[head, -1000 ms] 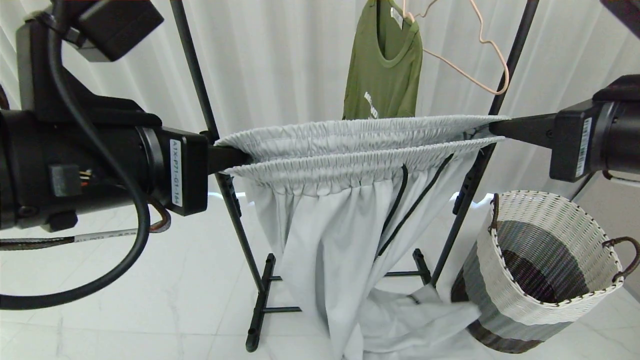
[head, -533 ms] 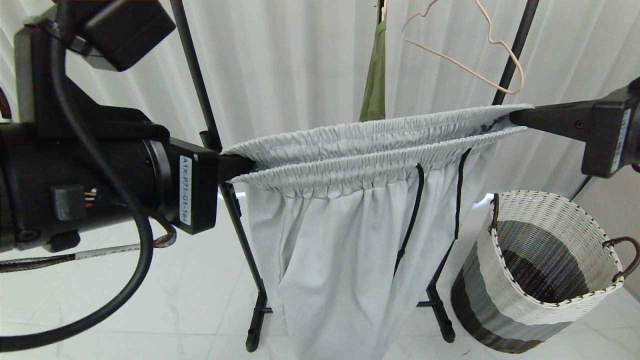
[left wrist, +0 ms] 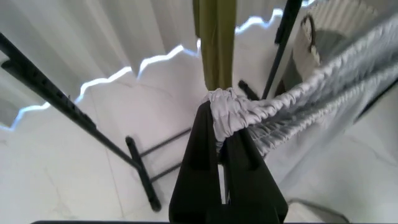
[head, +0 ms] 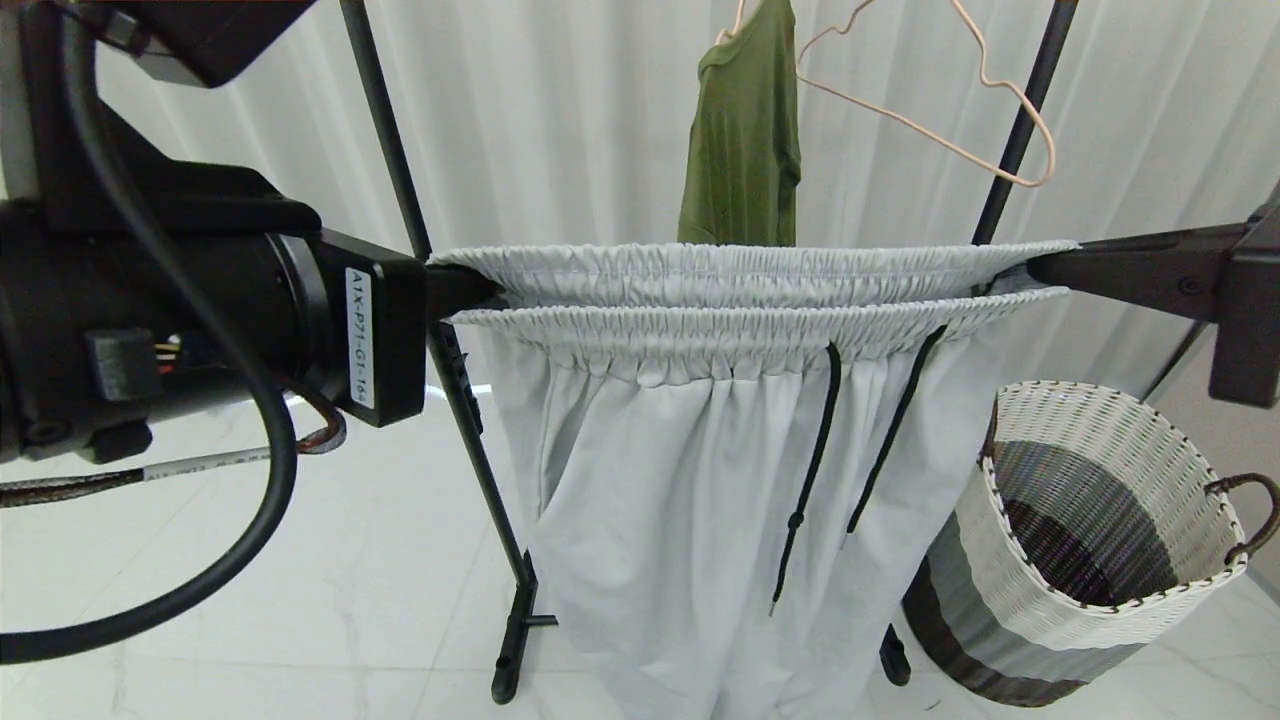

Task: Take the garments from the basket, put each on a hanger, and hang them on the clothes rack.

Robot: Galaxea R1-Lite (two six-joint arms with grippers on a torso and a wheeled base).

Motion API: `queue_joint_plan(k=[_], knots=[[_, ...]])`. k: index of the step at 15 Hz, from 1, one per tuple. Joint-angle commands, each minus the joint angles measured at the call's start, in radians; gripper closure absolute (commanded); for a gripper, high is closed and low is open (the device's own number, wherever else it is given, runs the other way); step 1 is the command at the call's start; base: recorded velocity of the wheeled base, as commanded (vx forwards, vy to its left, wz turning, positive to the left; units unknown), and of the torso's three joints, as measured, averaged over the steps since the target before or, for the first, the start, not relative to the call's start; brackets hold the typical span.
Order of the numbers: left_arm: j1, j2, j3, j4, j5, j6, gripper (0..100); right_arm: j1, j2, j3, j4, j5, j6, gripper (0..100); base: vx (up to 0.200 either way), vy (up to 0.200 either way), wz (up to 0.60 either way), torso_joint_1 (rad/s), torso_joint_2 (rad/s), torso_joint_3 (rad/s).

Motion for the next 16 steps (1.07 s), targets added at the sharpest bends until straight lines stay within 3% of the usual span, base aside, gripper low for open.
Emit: queue_joint_plan(k=[1,5,8,11,14,16], knots=[[0.002,0.001,0.007,-0.001,-0.001,0.0,100,0.007,-0.011,-0.001,0.0,0.0,0.0,100,0.0,0.0,0.0,0.0,0.0,0.0],[-0.001,0.004,0.005,-0.002,-0.002,0.017,100,0.012,-0.024,-0.003,0.012,0.0,0.0,100,0.0,0.0,0.0,0.0,0.0,0.0],[-0.003,0.015,-0.01,-0.004,-0.005,0.015,100,0.053,-0.089,-0.011,0.141,0.005,0.002,100,0.0,0.0,0.0,0.0,0.0,0.0],[-0.038,0.019,-0.01,-0.004,-0.007,0.006,100,0.21,-0.123,-0.008,0.198,0.006,0.035,100,0.0,0.0,0.0,0.0,0.0,0.0],[-0.078,0.05,-0.004,-0.078,-0.007,0.012,100,0.443,-0.099,-0.006,0.192,0.015,0.138,100,0.0,0.0,0.0,0.0,0.0,0.0],[-0.075,0.065,-0.015,-0.094,-0.007,0.017,100,0.501,-0.089,-0.006,0.18,0.015,0.161,100,0.0,0.0,0.0,0.0,0.0,0.0]])
